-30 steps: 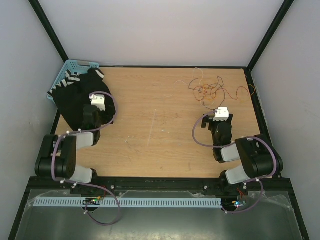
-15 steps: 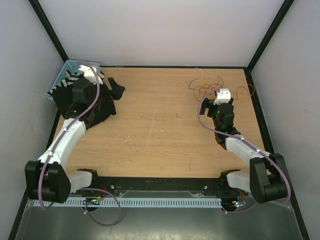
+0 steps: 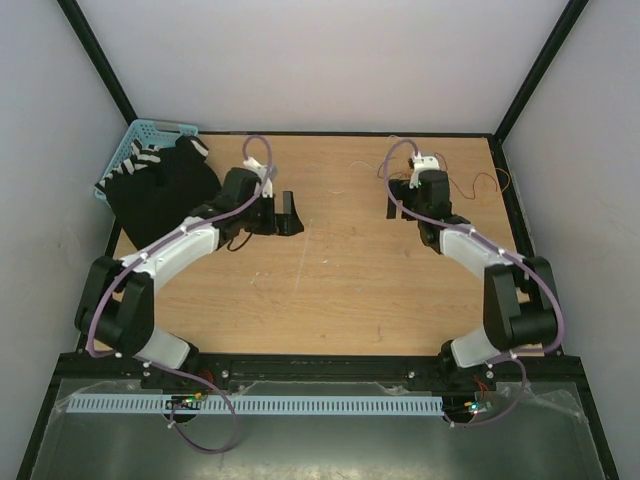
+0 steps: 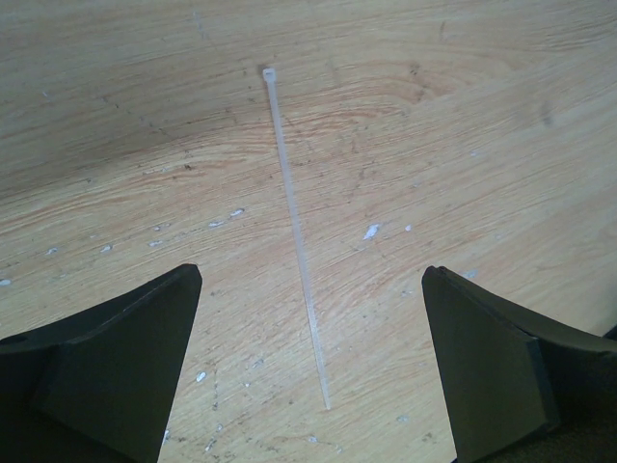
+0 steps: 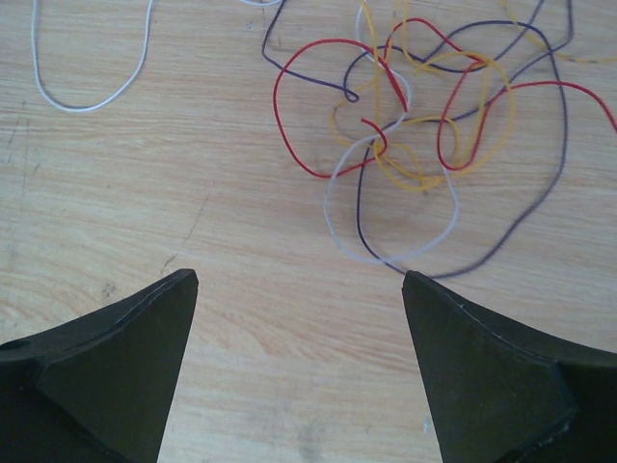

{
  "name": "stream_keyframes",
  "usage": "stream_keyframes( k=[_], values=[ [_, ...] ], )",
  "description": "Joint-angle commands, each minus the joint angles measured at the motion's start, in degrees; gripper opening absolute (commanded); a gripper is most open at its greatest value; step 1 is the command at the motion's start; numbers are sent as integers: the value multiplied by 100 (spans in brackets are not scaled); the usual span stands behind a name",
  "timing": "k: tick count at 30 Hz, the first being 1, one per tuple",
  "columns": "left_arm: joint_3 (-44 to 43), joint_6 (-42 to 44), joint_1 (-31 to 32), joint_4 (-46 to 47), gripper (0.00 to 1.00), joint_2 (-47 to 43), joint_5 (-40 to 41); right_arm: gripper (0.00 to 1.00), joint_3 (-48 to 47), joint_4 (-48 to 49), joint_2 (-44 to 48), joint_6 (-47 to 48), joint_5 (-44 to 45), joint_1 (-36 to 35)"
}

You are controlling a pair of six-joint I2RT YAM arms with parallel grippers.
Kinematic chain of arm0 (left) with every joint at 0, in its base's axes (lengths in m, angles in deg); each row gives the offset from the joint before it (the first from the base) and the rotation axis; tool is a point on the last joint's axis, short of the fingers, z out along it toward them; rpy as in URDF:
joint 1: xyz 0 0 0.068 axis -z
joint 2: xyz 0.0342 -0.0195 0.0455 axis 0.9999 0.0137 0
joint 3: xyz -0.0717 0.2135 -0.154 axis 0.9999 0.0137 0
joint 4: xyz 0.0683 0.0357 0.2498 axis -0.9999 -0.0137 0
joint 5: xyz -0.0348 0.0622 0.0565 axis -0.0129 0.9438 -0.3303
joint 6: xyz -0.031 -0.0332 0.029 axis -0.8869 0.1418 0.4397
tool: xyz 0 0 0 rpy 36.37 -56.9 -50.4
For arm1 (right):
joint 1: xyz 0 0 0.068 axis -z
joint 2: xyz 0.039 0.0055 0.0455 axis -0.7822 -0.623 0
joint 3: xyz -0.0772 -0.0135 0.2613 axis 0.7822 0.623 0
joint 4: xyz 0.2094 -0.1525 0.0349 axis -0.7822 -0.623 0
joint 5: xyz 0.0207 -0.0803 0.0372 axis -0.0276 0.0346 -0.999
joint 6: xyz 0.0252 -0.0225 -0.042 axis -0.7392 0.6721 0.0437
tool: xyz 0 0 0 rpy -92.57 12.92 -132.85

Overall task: Zip-tie the wires
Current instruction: Move the ribbon to the center of the board.

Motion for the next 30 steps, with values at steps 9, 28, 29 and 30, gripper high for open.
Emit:
stream_keyframes(
  k=[9,28,29,30],
  values=[
    [-879,572,1140,-348,98,1247,2079,89,-1286,-900,-1265,-224,-578,-3],
    [-2428,975,1341,-642,48,3232,2862,90,-79,-937,543,-160,-374,-1],
    [-2446,970,1341,-654,47,3277,2871,90,-45,-933,618,-158,-348,-1],
    [-2468,956,1333,-664,46,3312,2893,90,-16,-933,679,-146,-323,-1]
  ],
)
